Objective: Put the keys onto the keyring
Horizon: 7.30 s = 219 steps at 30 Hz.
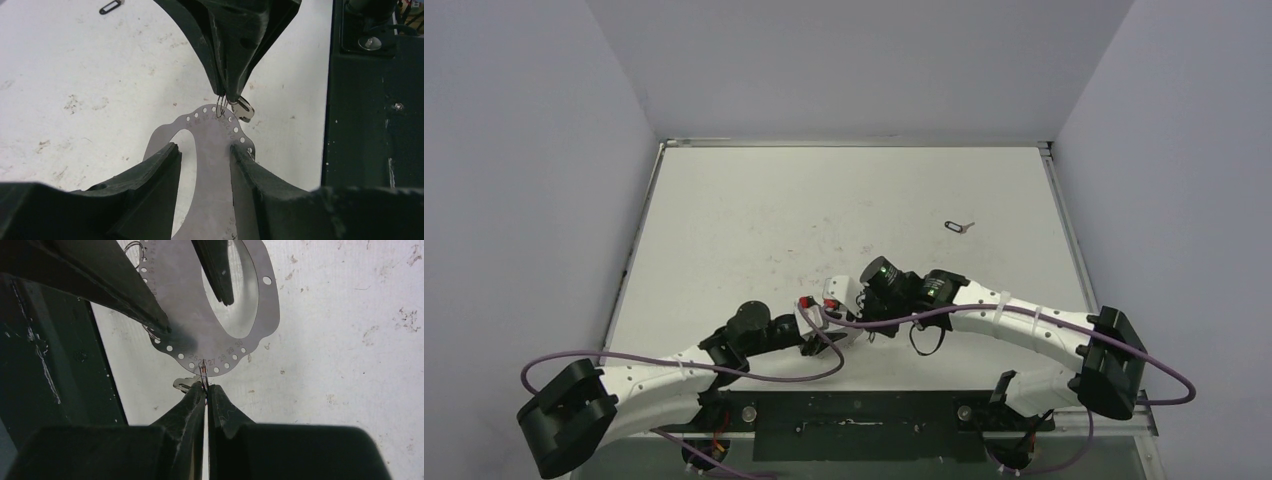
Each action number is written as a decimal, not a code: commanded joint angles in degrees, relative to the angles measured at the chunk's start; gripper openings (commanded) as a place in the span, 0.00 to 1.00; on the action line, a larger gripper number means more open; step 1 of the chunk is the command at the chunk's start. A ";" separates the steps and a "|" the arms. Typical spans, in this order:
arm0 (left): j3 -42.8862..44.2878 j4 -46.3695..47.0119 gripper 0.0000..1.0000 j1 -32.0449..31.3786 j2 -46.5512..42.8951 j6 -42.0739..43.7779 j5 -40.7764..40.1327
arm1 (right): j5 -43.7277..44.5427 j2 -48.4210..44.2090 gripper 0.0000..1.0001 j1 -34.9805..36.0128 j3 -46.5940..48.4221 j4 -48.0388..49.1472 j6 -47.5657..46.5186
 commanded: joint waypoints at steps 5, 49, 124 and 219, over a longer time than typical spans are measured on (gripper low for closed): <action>0.41 17.61 0.35 -0.82 8.78 -0.26 3.80 | 0.66 -0.94 0.00 2.17 2.08 3.22 -0.08; -3.46 24.79 0.25 -1.45 6.76 -0.14 4.36 | -5.63 -6.59 0.00 1.38 -4.77 12.51 -0.25; -6.34 29.59 0.00 -1.45 -0.05 -2.80 -0.70 | -20.41 -25.29 0.43 -5.43 -18.52 34.63 2.29; -7.00 28.32 0.00 -1.45 -5.04 -1.29 2.47 | -33.39 -17.52 0.00 -10.18 -24.72 53.45 2.76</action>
